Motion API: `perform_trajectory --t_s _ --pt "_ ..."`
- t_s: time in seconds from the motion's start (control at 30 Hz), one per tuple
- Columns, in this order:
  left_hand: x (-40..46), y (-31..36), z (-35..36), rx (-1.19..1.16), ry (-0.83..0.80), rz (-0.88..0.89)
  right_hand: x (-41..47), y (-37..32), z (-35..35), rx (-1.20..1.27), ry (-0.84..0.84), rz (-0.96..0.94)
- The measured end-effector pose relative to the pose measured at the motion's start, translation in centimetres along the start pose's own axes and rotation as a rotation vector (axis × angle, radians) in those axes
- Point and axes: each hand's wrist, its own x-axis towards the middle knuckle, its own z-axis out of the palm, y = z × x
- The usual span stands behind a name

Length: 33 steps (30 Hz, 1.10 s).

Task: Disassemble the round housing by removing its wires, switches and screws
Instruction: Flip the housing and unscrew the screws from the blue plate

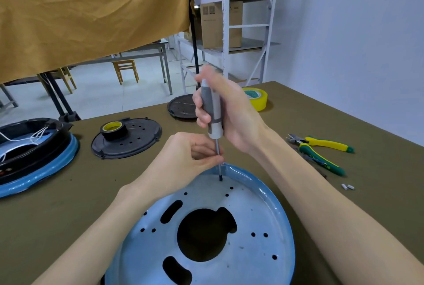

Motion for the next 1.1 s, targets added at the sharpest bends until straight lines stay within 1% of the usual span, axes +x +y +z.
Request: perform_trajectory --t_s 0.1,0.2,0.3,0.37,0.43,0.5,0.57,0.6,0.67,0.73,0.8,0.93,1.03,1.1 --pt "-0.1 0.0 0.0 0.085 0.055 0.02 0.1 0.5 0.5 -0.07 0.055 -0.042" --pt "-0.2 0.1 0.0 0.094 -0.02 0.032 0.1 0.5 0.5 -0.004 0.024 0.013" --pt "-0.1 0.0 -0.1 -0.012 -0.094 0.014 0.1 0.2 0.0 0.086 0.023 0.052" --pt "-0.1 -0.1 -0.2 -0.059 -0.086 -0.007 0.0 0.1 -0.1 0.083 0.018 0.041" --pt "0.0 -0.1 -0.2 -0.05 -0.048 -0.005 0.0 0.2 0.0 0.008 0.028 0.005" --pt "0.0 -0.1 0.0 -0.007 0.003 0.006 0.1 0.5 0.4 -0.109 0.1 -0.057" --pt "0.0 -0.1 0.0 0.035 0.027 0.018 0.1 0.8 0.6 -0.156 0.15 -0.1" --pt "0.0 -0.1 0.0 0.065 0.015 0.03 0.1 0.7 0.6 -0.138 0.137 -0.095" --pt "-0.1 -0.3 0.0 0.137 -0.055 0.057 -0.1 0.3 0.5 -0.027 0.042 -0.027" --pt "-0.2 -0.3 0.0 0.145 -0.113 0.054 -0.2 -0.2 0.2 0.056 -0.031 0.034" --pt "-0.1 -0.3 0.0 0.107 -0.107 0.034 -0.4 -0.2 -0.1 0.051 -0.039 0.028" --pt "0.0 -0.2 0.1 0.147 -0.01 0.053 -0.4 0.4 0.4 -0.082 -0.008 -0.041" --pt "-0.2 -0.2 0.0 0.175 -0.029 0.063 -0.3 0.5 0.6 -0.039 -0.042 -0.017" --pt "-0.3 0.0 0.1 0.127 -0.086 0.052 -0.4 0.2 0.4 0.034 -0.071 0.016"
